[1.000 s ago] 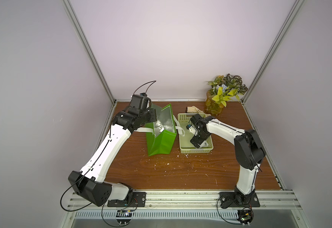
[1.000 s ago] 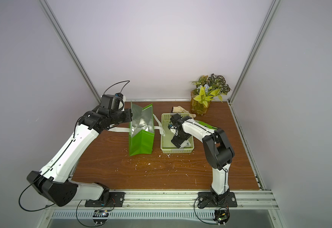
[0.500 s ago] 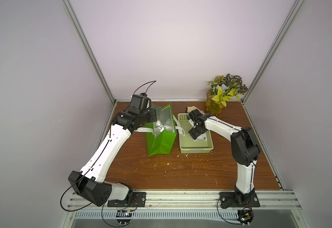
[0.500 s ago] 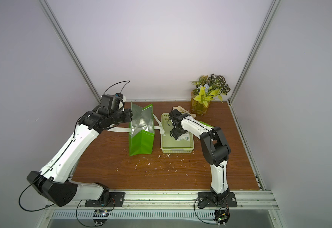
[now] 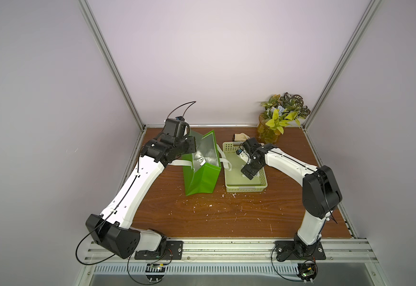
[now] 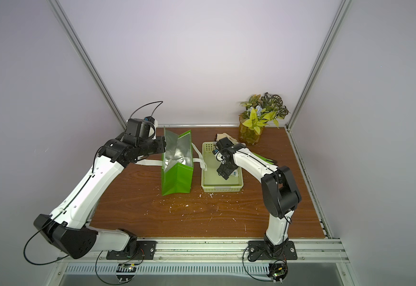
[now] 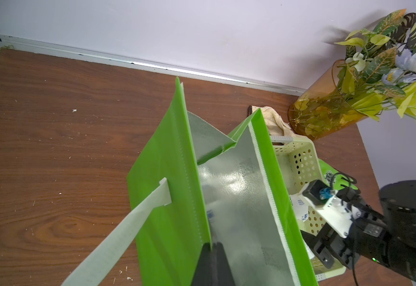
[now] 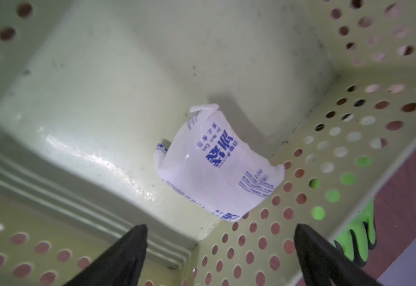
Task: Place the ice pack in the delivery bag
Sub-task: Pick up the ice pack from the bin.
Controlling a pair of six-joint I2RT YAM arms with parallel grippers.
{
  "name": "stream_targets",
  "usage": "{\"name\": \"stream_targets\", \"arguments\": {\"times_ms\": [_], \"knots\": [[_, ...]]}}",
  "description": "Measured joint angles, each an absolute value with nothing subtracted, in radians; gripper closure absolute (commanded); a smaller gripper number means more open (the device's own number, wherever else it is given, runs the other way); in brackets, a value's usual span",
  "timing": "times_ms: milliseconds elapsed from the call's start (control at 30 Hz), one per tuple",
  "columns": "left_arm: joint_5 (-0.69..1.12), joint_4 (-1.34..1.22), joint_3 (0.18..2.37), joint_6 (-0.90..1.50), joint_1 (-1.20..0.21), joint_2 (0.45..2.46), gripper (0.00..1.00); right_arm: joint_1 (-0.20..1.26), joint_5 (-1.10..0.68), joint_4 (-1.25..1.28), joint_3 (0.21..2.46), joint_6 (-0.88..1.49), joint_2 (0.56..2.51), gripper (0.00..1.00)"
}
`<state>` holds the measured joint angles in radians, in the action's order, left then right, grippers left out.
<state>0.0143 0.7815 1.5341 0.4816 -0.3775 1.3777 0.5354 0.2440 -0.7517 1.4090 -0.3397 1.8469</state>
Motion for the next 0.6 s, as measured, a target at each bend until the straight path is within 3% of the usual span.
{"name": "stream_targets", "arguments": {"times_ms": [400,600], "knots": [[0.015,0.781,1.534,0.482,-0.377,1.382,1.00,0.535,0.253,-0.712,1.434,-0.624,1.945,0.05],[0.015,0.781,1.534,0.482,-0.377,1.382,1.00,0.521,0.223,-0.708,1.507,-0.675,2.039,0.25]]}}
